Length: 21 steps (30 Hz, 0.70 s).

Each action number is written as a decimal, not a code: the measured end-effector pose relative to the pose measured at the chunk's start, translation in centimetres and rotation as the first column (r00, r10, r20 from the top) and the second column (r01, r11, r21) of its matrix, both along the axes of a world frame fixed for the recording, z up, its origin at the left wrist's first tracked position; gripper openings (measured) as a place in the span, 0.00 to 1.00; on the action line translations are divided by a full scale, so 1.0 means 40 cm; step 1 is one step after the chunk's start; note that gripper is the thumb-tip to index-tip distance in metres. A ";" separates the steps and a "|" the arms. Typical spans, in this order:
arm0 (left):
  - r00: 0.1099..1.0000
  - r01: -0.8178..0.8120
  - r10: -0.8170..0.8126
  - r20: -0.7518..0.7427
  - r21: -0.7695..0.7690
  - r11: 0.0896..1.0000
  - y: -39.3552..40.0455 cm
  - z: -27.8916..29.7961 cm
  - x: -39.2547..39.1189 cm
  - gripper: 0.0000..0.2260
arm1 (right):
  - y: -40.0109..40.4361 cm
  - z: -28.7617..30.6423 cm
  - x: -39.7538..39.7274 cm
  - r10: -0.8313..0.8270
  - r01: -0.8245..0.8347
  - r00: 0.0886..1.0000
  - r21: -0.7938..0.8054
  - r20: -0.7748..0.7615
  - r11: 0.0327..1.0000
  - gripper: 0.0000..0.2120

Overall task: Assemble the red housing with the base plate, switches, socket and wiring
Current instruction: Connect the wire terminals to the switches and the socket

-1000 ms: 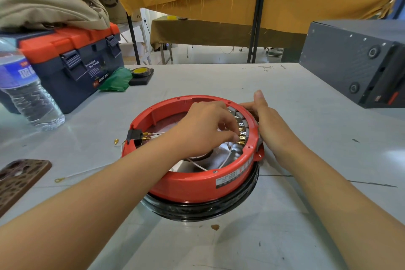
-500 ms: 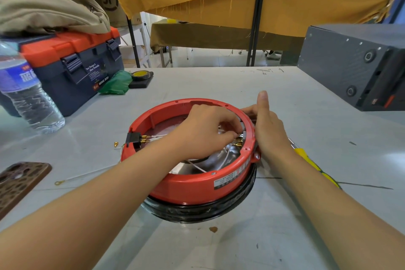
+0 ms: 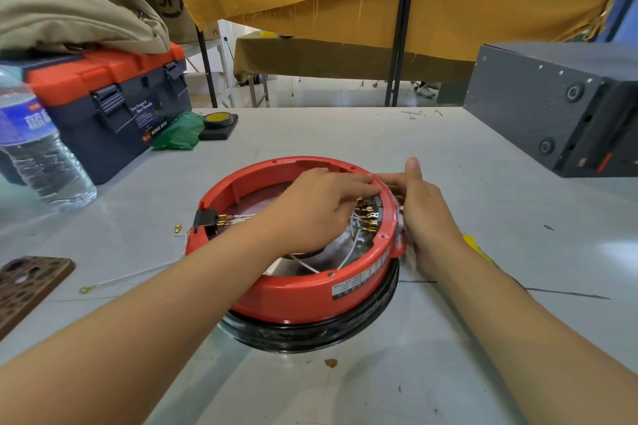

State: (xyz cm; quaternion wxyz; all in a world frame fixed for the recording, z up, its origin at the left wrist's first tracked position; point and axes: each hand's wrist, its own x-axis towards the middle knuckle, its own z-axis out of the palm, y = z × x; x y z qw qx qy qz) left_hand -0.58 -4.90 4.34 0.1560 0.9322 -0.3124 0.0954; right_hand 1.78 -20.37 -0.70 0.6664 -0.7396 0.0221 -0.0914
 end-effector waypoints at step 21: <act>0.999 0.011 -0.017 -0.049 -0.109 0.994 0.008 0.011 0.003 0.17 | -0.013 0.027 -0.012 0.129 -0.132 0.991 -0.138 -0.029 0.982 0.18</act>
